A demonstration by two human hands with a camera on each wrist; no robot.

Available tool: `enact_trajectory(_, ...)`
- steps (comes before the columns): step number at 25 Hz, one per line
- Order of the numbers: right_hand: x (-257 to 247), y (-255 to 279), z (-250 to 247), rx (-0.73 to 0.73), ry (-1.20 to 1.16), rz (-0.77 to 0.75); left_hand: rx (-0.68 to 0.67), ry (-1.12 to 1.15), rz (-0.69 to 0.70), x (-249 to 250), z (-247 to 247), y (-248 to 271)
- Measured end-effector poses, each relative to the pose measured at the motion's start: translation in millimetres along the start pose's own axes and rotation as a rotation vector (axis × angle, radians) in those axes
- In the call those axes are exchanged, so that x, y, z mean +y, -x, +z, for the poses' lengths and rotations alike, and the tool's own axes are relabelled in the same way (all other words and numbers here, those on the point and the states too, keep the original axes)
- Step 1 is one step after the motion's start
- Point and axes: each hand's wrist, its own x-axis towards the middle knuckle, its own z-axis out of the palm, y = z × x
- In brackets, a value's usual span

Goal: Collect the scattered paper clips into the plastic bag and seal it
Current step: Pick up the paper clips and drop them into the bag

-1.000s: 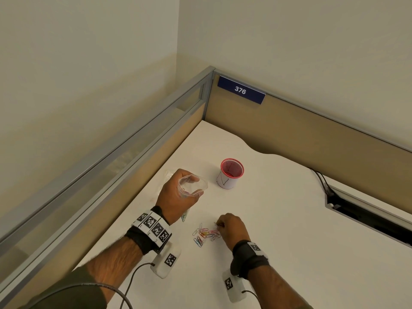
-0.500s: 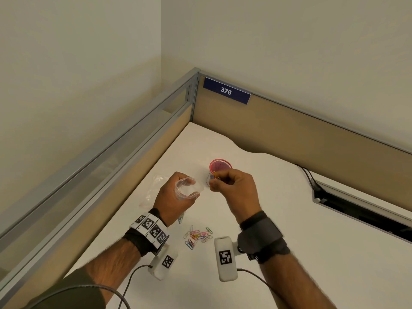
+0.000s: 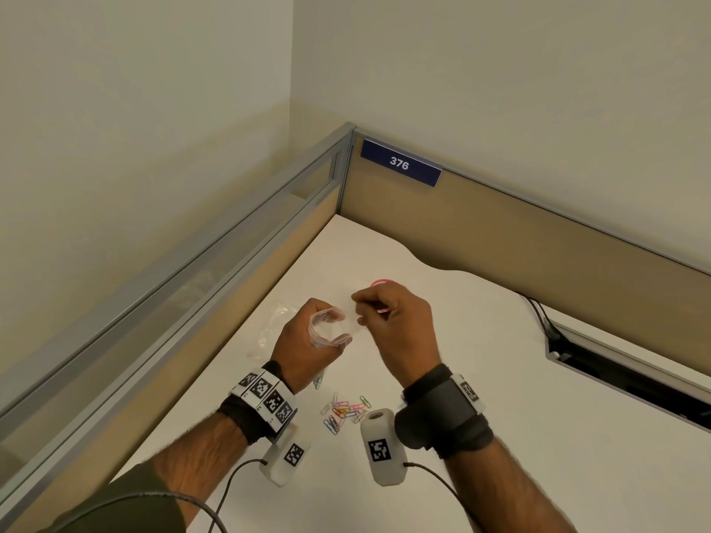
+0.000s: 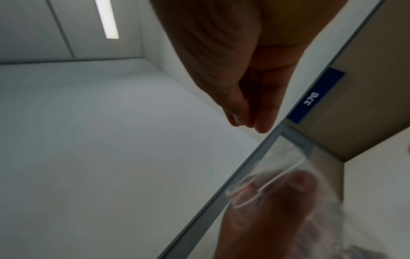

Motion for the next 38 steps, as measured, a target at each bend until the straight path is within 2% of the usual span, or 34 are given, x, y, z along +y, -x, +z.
enact_trajectory(2, 28.5, 0.4, -3.3, 0.016, 0.068, 0.049, 0.022, 0.026, -0.008, 2.0, -4.5, 2.0)
enact_trajectory(3, 50.3, 3.1, 0.4, -0.030, 0.156, 0.099, 0.032, 0.032, -0.015, 2.9, -7.3, 2.6)
enact_trajectory(5, 101.1, 19.7, 17.0, -0.212, 0.390, 0.222, 0.042, 0.038, -0.027, 3.2, -13.0, 4.0)
enact_trajectory(7, 142.6, 45.4, 33.8, -0.385, 0.526, 0.345, 0.048, 0.041, -0.013, 1.5, -17.7, 3.7)
enact_trajectory(10, 165.6, 75.1, 56.5, -0.481, 0.583, 0.414, 0.071, 0.032, -0.005, -2.6, -23.9, 2.3)
enact_trajectory(14, 156.1, 86.7, 84.8, -0.547, 0.597, 0.303, 0.079, 0.046, -0.005, -5.2, -23.1, -0.2)
enact_trajectory(18, 146.6, 70.5, 86.3, -0.492, 0.492, 0.229, 0.072, 0.045, -0.010, -1.4, -21.2, -0.8)
enact_trajectory(20, 137.5, 63.6, 92.7, -0.567, 0.456, 0.127, 0.070, 0.028, -0.012, -0.1, -20.3, 0.1)
enact_trajectory(22, 130.2, 62.9, 104.5, -0.702, 0.499, 0.012, 0.071, 0.002, -0.012, 2.0, -19.3, 0.7)
enact_trajectory(24, 130.5, 66.1, 112.9, -0.771, 0.553, -0.072, 0.071, 0.001, -0.012, 3.4, -19.2, 1.6)
enact_trajectory(30, 155.2, 68.8, 90.0, -0.702, 0.545, -0.039, 0.094, 0.048, -0.034, -3.1, -26.2, -0.2)
enact_trajectory(34, 169.8, 68.3, 64.9, -0.498, 0.454, 0.206, 0.079, 0.047, -0.035, -1.8, -19.4, 1.2)
enact_trajectory(35, 171.2, 69.1, 60.9, -0.489, 0.477, 0.261, 0.081, 0.049, -0.032, -1.8, -17.5, 0.9)
enact_trajectory(38, 165.7, 77.2, 64.5, -0.580, 0.541, 0.363, 0.065, 0.059, -0.033, -1.7, -11.4, 0.1)
